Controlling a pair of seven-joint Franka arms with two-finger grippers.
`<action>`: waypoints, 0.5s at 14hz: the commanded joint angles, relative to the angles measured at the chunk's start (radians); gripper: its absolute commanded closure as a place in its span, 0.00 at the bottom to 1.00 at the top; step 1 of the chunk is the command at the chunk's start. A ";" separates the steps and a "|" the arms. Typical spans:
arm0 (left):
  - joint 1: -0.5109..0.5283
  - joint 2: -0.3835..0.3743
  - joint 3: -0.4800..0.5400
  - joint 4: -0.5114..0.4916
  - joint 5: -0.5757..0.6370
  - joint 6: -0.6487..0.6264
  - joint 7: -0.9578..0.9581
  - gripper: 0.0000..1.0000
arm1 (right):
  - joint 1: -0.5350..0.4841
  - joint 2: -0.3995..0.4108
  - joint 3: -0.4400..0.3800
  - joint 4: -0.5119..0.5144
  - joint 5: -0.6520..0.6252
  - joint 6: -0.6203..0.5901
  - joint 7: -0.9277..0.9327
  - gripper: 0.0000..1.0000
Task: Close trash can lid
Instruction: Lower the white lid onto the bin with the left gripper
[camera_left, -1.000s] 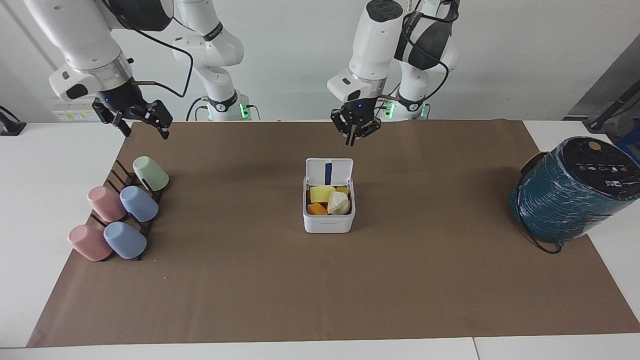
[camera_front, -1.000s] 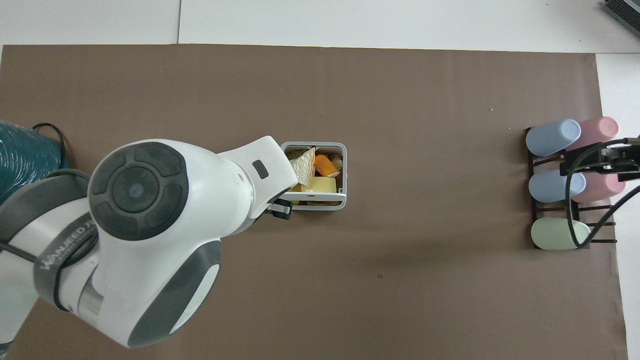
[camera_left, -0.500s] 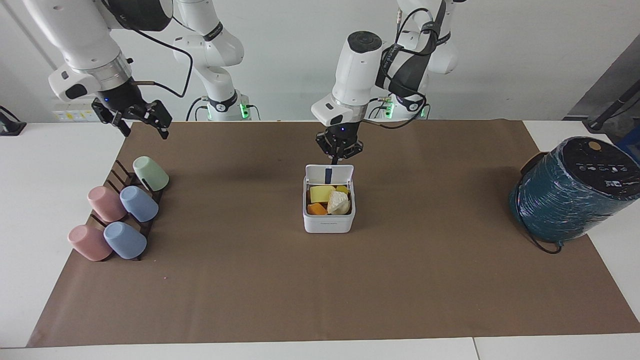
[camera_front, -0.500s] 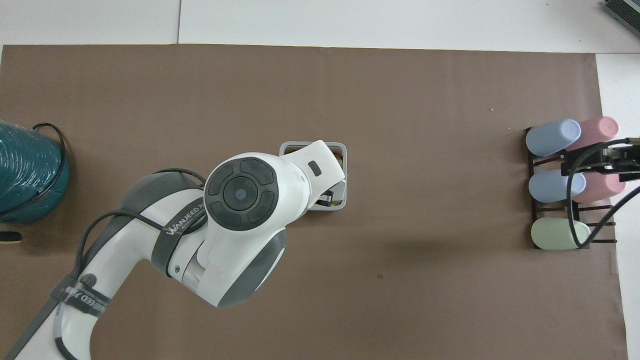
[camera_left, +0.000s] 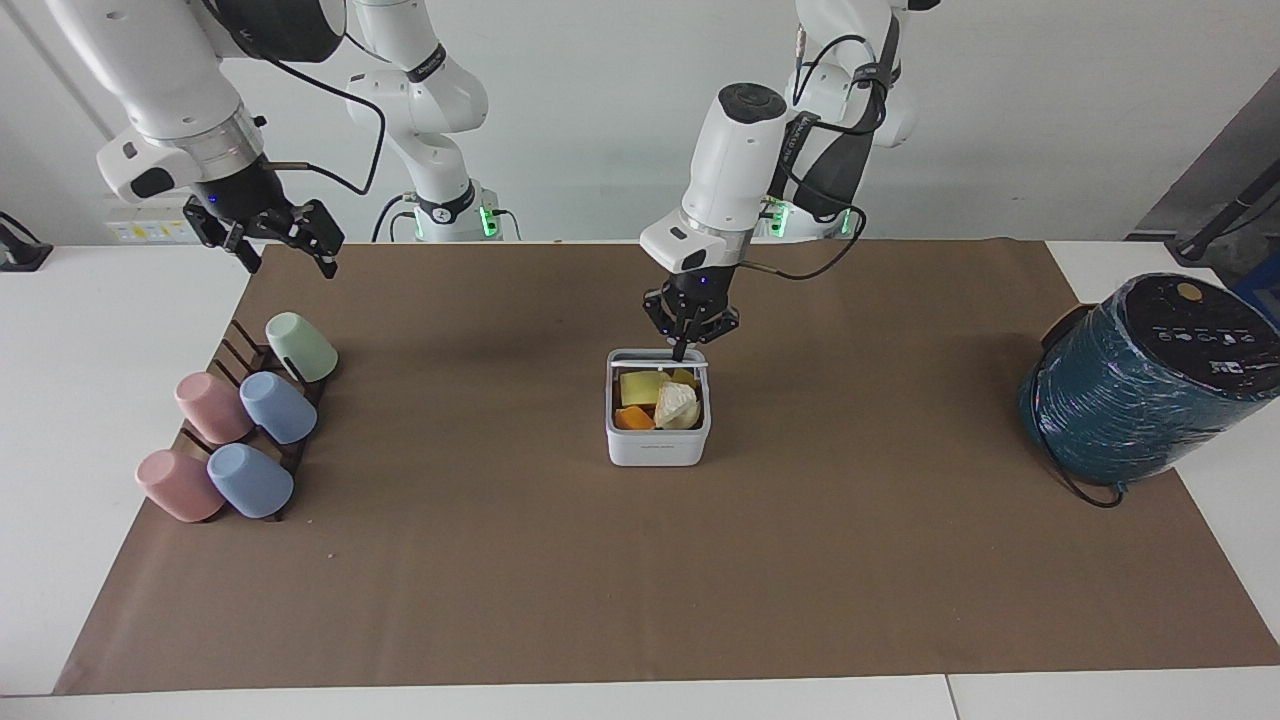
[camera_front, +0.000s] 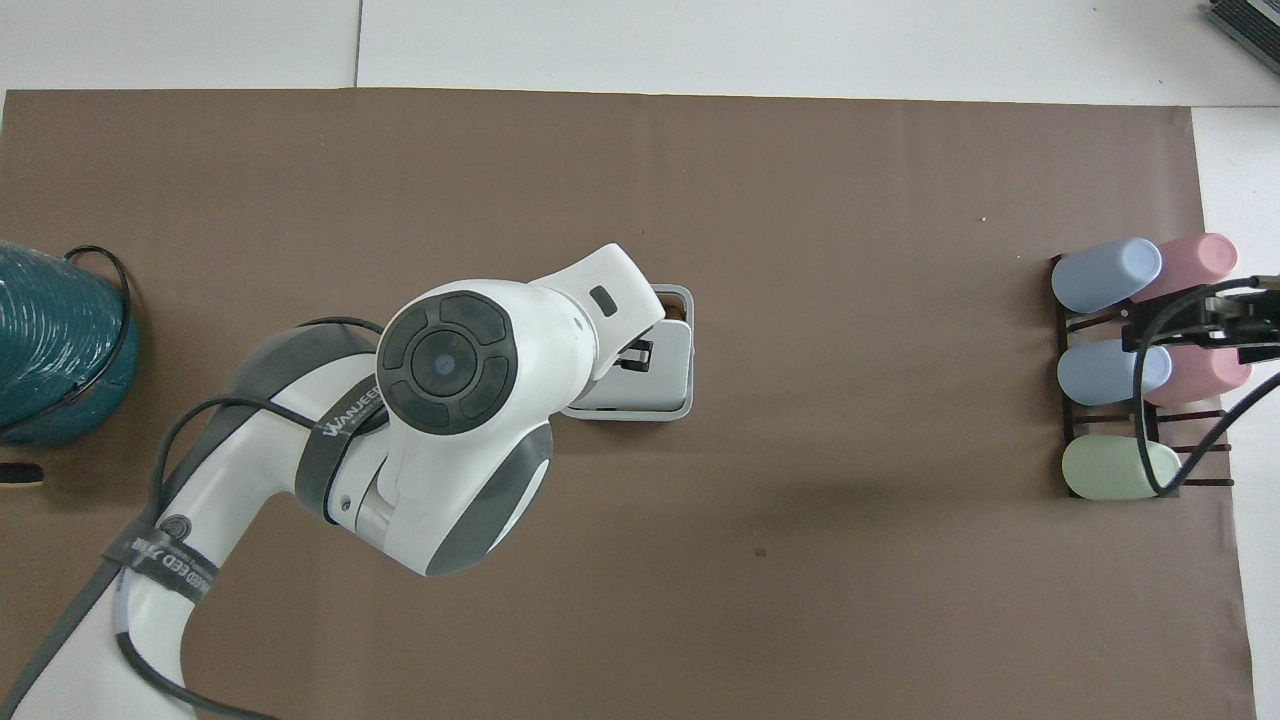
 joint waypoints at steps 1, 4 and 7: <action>0.012 0.056 -0.002 0.011 0.002 0.081 0.006 1.00 | -0.007 -0.026 -0.001 -0.027 0.002 -0.001 -0.032 0.00; 0.013 0.083 -0.002 0.020 0.003 0.127 0.006 1.00 | -0.007 -0.026 -0.001 -0.027 0.002 -0.001 -0.031 0.00; 0.018 0.114 0.000 0.033 0.006 0.180 0.008 1.00 | -0.007 -0.026 -0.001 -0.027 0.002 -0.001 -0.032 0.00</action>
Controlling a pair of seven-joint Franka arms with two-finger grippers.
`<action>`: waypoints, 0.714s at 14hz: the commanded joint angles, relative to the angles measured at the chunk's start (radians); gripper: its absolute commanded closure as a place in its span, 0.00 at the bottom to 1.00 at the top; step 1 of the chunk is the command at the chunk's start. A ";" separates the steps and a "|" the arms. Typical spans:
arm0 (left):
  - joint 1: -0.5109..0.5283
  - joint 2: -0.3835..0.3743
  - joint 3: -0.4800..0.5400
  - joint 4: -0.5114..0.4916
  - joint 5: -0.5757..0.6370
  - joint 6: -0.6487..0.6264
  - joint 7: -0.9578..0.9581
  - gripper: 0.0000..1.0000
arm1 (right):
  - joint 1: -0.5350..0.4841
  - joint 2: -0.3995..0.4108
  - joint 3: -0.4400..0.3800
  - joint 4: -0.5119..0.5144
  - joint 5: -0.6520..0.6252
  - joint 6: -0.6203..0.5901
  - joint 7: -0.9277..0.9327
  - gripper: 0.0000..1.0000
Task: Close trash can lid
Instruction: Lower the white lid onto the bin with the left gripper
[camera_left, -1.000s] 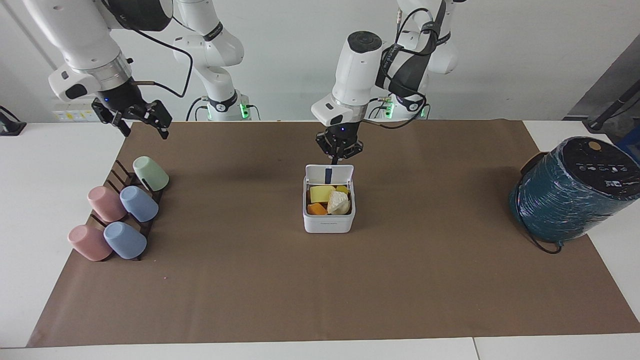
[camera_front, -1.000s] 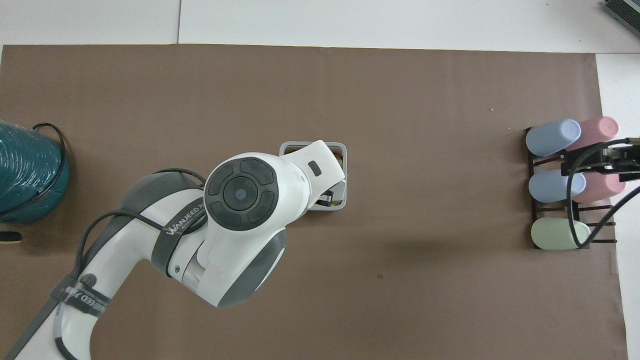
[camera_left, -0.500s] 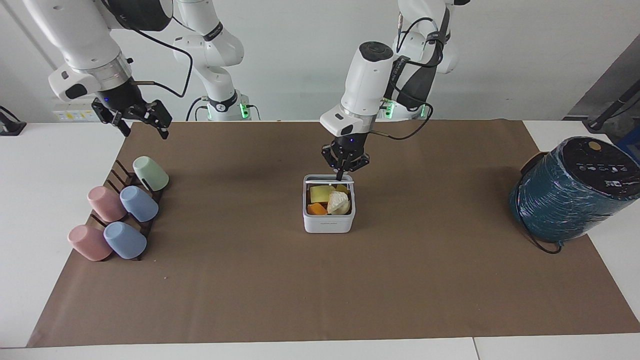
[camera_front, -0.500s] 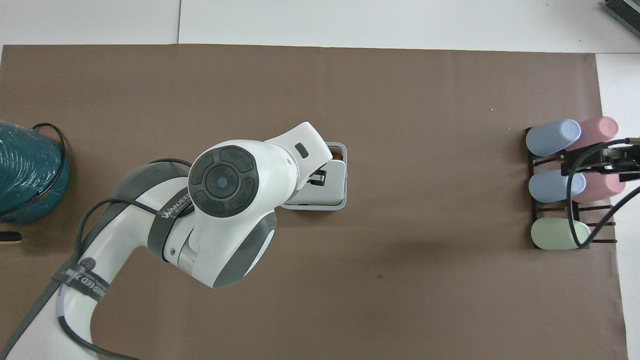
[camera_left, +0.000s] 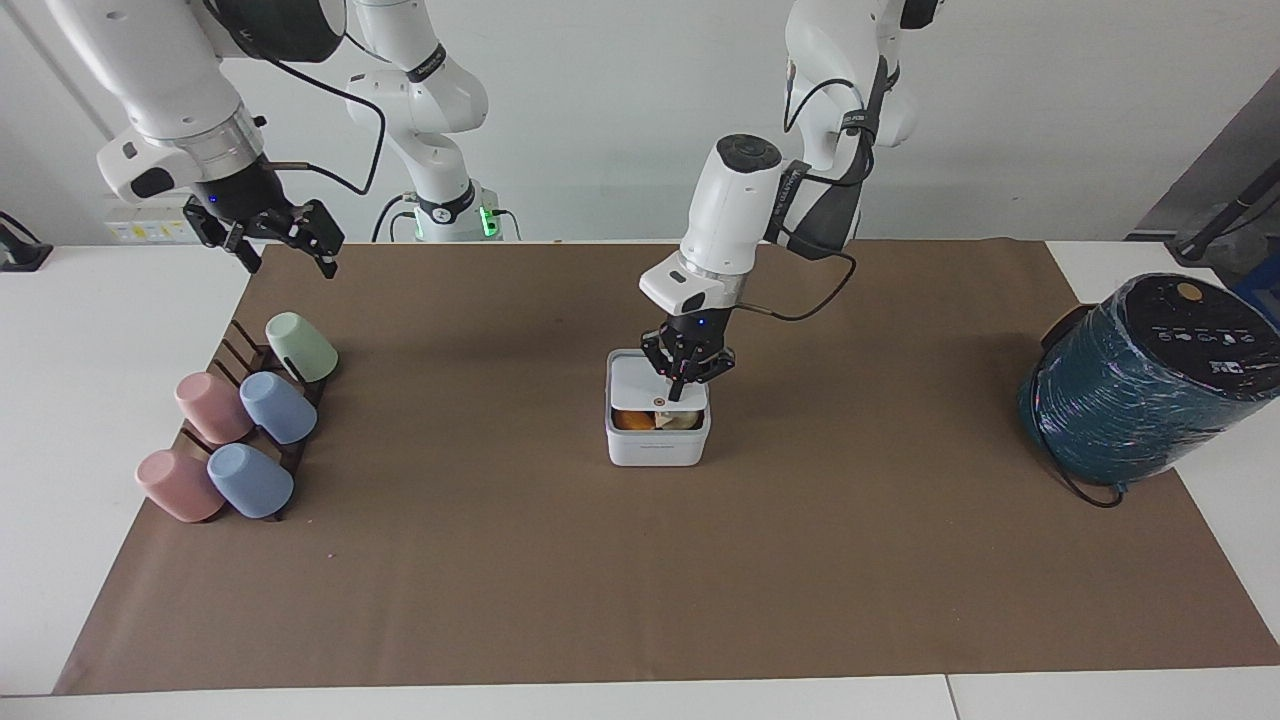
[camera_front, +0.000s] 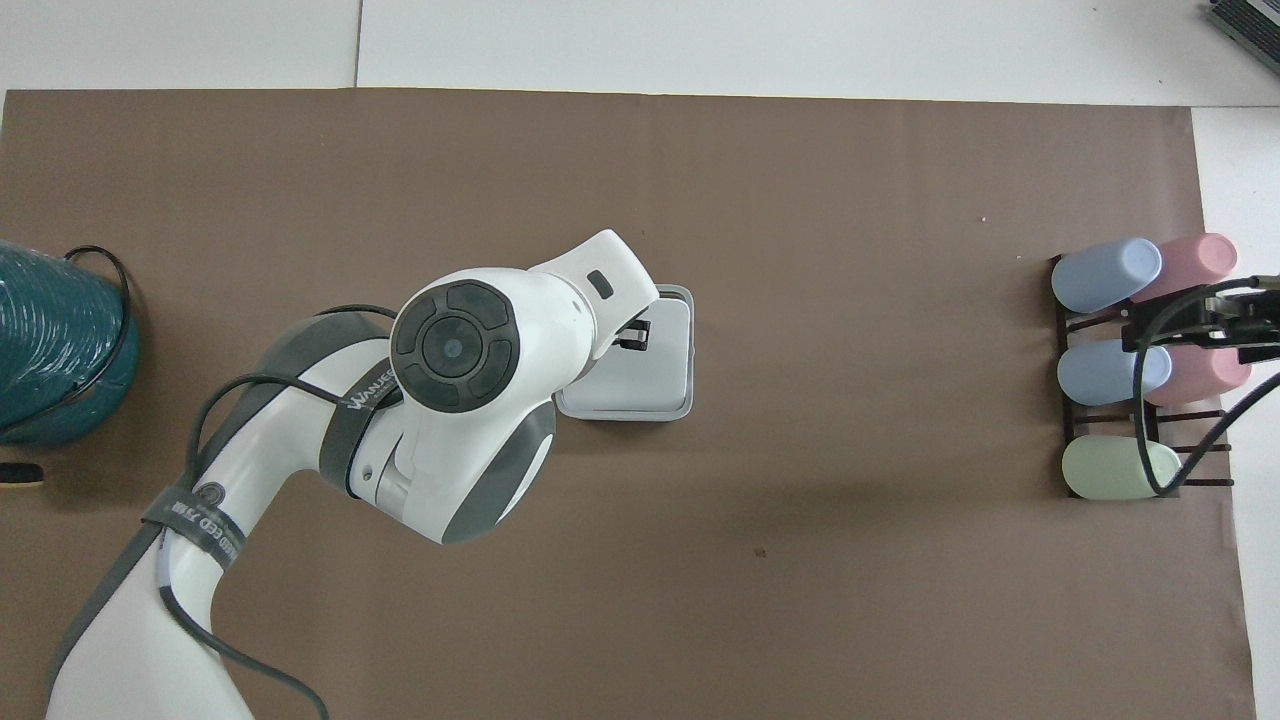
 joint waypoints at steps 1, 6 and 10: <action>0.009 0.049 0.000 0.045 0.006 0.037 0.006 1.00 | -0.008 -0.027 -0.001 -0.029 0.002 -0.001 -0.031 0.00; 0.010 0.092 0.000 0.064 0.006 0.060 0.006 1.00 | -0.007 -0.027 -0.003 -0.030 0.002 -0.003 -0.032 0.00; 0.009 0.118 0.000 0.062 0.006 0.094 0.006 1.00 | -0.007 -0.029 -0.004 -0.037 0.002 -0.003 -0.031 0.00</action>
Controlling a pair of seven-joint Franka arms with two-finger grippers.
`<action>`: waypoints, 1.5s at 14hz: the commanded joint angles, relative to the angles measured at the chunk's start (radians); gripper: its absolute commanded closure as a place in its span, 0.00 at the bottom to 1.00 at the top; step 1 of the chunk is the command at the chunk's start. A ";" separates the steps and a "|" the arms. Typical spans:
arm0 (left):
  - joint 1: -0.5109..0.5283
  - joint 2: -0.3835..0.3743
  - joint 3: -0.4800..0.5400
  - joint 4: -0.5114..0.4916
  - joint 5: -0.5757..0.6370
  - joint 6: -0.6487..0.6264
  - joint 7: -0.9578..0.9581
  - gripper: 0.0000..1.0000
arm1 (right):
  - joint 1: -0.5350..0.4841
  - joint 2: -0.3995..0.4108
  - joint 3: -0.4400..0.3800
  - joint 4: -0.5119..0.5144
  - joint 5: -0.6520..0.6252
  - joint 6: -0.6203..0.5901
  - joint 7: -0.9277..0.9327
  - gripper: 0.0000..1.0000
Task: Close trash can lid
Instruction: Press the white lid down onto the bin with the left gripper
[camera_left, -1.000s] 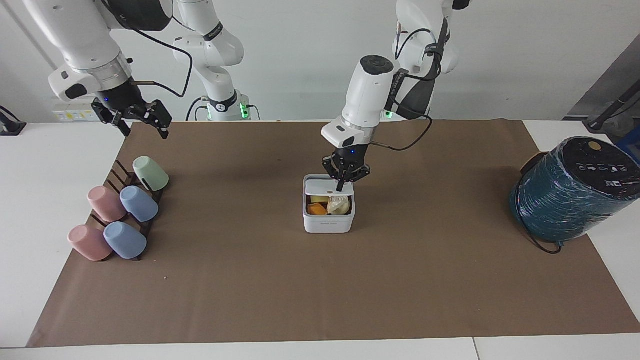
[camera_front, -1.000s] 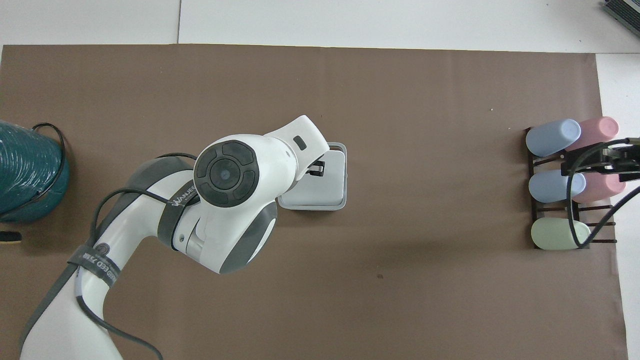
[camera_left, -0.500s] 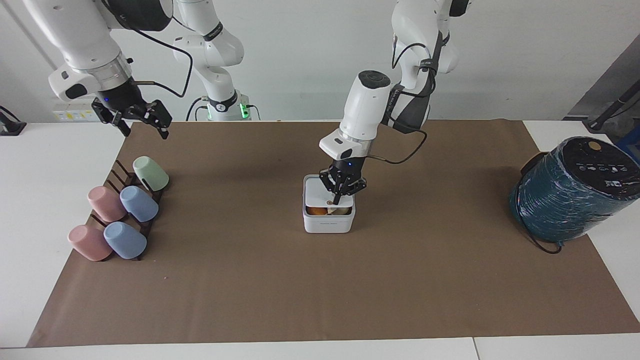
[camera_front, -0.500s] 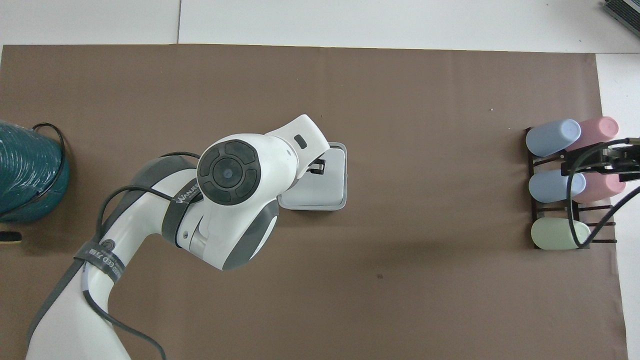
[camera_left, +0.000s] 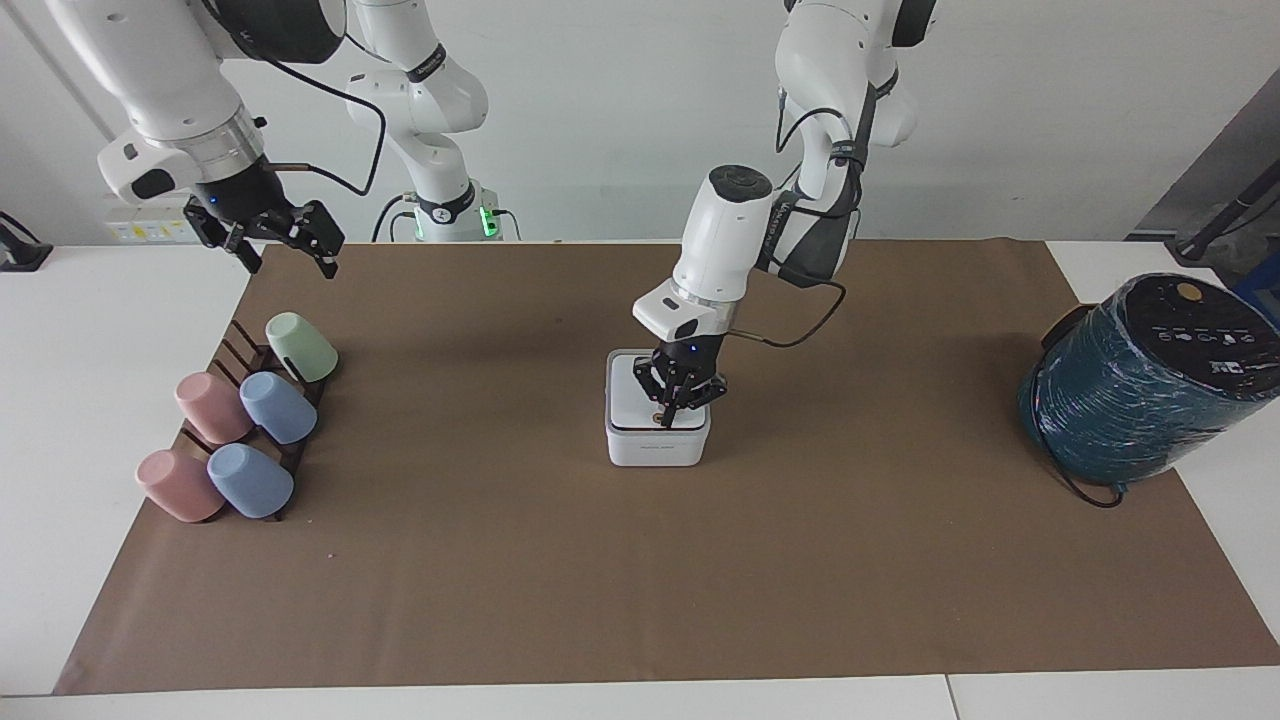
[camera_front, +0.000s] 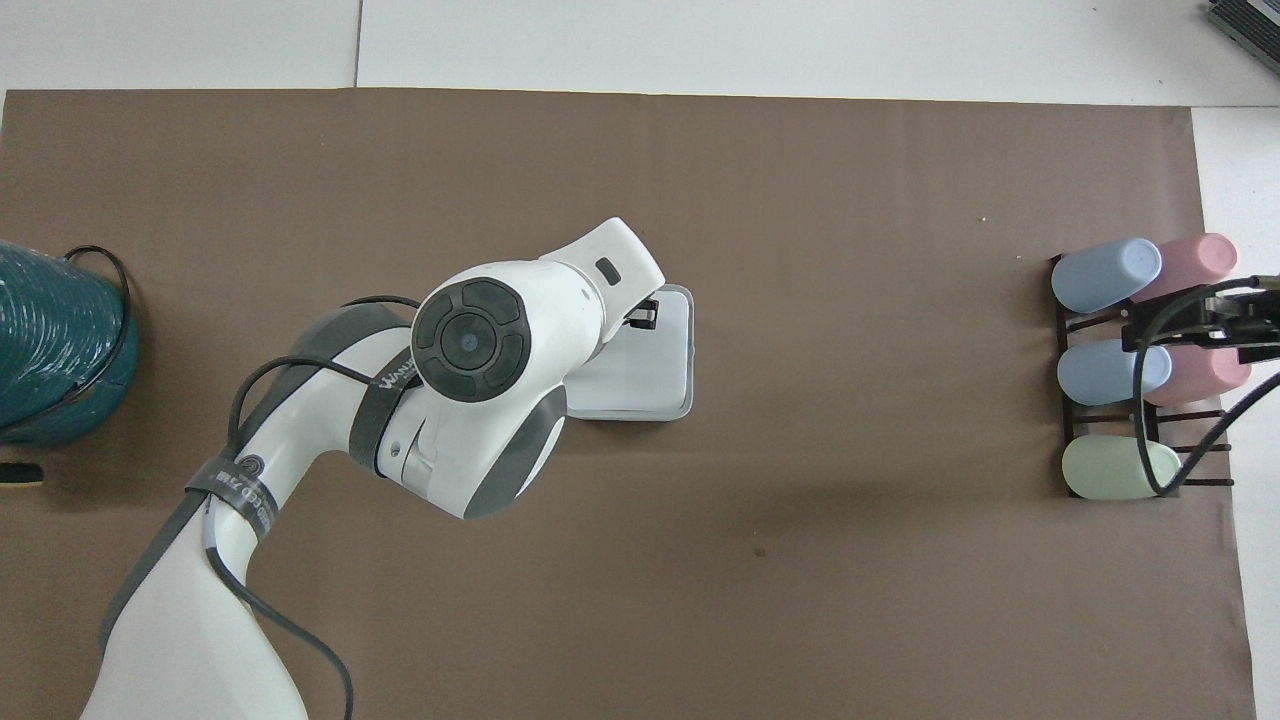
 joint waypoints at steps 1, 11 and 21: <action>0.006 0.030 -0.003 0.013 0.006 0.025 0.006 1.00 | -0.006 -0.030 -0.002 -0.035 0.002 -0.004 -0.032 0.00; -0.023 0.045 -0.003 -0.015 0.006 -0.007 0.006 1.00 | -0.006 -0.035 -0.004 -0.038 0.002 -0.003 -0.031 0.00; 0.030 -0.157 0.007 -0.018 0.006 -0.355 0.006 0.00 | -0.008 -0.035 -0.002 -0.038 0.002 -0.001 -0.029 0.00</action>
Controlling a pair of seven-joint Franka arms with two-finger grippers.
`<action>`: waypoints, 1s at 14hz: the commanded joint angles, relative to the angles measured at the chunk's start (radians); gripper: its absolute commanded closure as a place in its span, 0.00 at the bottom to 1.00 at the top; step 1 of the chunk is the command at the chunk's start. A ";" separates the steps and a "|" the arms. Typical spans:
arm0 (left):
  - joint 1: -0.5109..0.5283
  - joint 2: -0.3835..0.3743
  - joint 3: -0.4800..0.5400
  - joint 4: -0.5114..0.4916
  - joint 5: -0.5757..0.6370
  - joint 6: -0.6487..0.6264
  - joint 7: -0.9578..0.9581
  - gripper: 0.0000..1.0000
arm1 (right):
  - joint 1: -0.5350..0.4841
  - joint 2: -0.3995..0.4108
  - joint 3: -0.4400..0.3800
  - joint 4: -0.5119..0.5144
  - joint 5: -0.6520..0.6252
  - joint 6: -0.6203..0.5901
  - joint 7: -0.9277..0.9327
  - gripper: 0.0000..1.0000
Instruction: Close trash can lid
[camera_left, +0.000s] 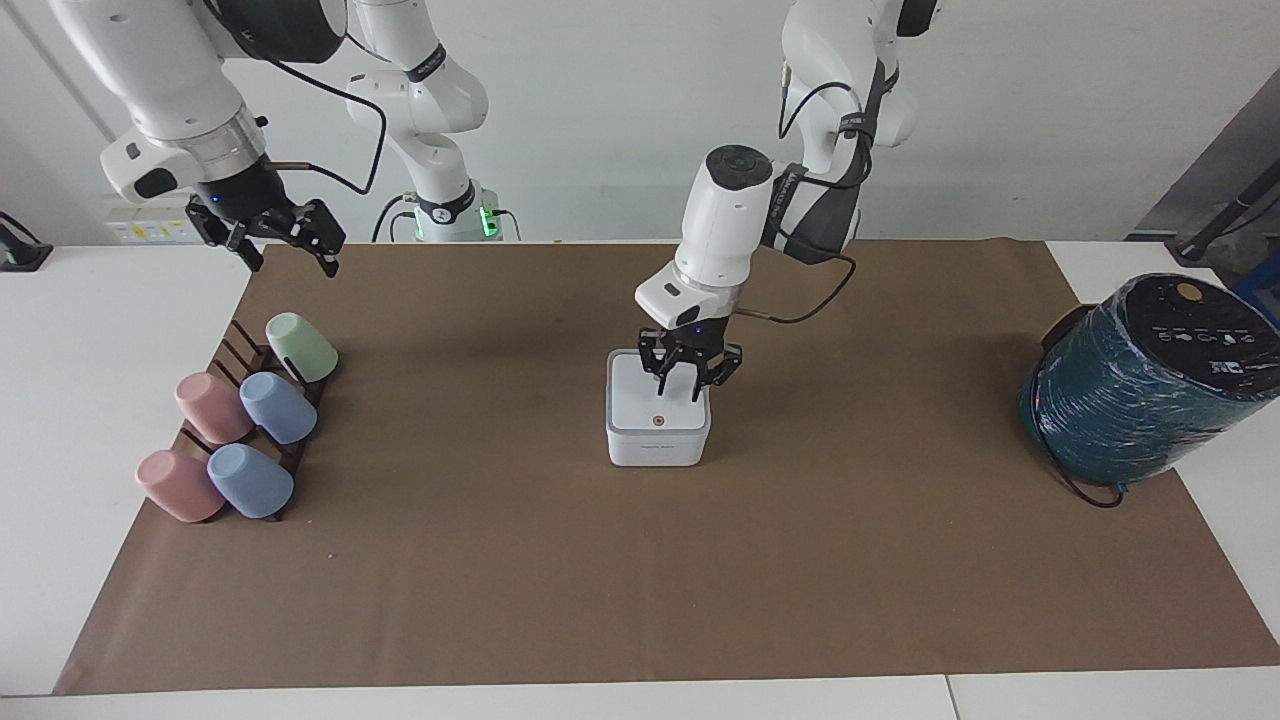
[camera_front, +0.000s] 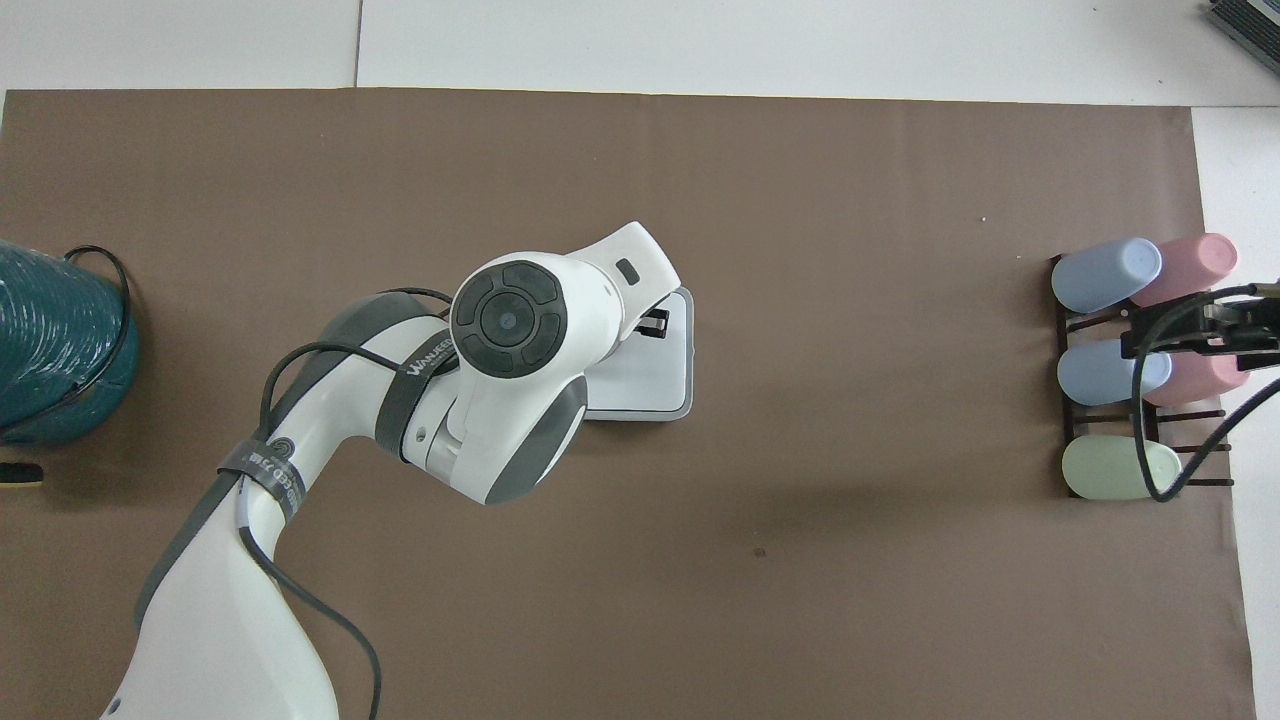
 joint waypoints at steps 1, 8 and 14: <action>0.033 -0.074 0.000 -0.036 0.000 -0.106 0.003 0.00 | -0.008 -0.023 -0.002 -0.024 0.003 -0.001 -0.029 0.00; 0.205 -0.154 0.000 -0.039 0.000 -0.344 0.190 0.00 | -0.006 -0.027 -0.002 -0.032 0.018 -0.004 -0.008 0.00; 0.401 -0.244 0.000 -0.042 0.000 -0.402 0.437 0.00 | -0.006 -0.010 -0.002 0.007 0.021 -0.020 -0.008 0.00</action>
